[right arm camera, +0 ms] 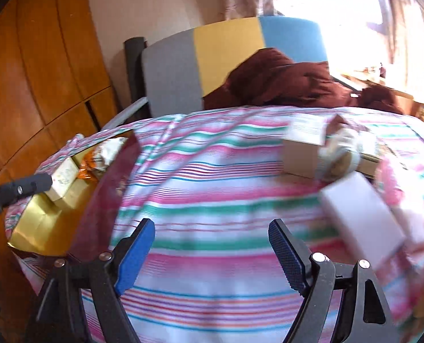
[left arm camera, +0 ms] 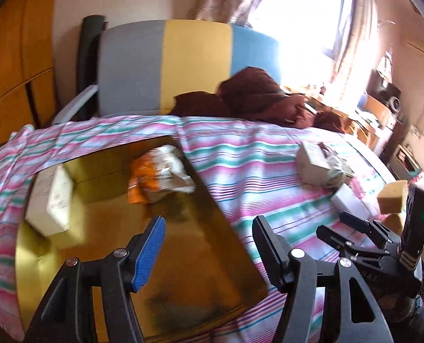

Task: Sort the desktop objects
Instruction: 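Move both tools back toward the remaining items, then grasp the white barcode box with the left tool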

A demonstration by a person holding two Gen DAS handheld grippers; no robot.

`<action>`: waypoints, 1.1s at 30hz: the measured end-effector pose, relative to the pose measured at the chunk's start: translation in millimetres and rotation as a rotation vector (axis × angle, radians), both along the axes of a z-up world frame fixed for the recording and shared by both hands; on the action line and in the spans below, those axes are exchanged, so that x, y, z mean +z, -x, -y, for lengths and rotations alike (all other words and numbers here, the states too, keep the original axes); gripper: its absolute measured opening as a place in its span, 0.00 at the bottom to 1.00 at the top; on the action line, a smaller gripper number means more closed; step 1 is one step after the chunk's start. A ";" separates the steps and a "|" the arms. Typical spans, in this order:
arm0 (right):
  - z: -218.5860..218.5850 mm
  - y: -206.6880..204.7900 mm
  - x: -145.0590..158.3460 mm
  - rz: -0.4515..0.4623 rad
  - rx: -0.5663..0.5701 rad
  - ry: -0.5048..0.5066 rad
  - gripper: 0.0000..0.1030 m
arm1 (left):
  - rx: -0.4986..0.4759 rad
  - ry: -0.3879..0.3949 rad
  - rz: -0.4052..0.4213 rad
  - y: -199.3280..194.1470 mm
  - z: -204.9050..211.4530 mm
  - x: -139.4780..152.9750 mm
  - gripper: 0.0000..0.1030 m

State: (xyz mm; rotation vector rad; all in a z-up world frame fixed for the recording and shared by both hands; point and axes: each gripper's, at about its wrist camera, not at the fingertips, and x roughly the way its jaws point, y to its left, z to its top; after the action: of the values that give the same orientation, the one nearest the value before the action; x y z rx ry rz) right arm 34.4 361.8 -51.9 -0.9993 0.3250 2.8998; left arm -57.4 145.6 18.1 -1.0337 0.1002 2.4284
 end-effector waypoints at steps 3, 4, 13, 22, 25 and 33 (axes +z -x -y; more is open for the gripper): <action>-17.1 -17.0 -4.5 -0.010 -0.061 -0.032 0.81 | -0.071 0.018 0.023 4.1 -41.2 2.0 0.63; -21.3 -20.7 -6.4 -0.015 -0.076 -0.039 0.82 | -0.092 0.023 0.038 7.0 -56.2 1.3 0.63; -40.9 -25.3 -25.5 -0.038 -0.079 -0.014 0.83 | -0.229 0.078 0.142 42.8 -182.0 -14.1 0.63; -59.4 -21.1 -39.1 -0.052 -0.044 0.135 0.85 | -0.272 0.123 0.191 96.5 -269.9 -29.4 0.80; -62.9 -22.3 -40.4 -0.071 -0.033 0.168 0.85 | -0.268 0.150 0.184 108.8 -288.3 -35.8 0.80; -64.4 -22.3 -41.2 -0.084 -0.009 0.204 0.88 | -0.257 0.158 0.238 132.7 -307.1 -56.2 0.79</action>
State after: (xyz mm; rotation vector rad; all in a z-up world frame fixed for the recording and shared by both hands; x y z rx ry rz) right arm 56.7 426.1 -93.0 -0.8972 0.6400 2.9520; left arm -190.0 452.8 -38.1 -1.2866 0.3278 2.0778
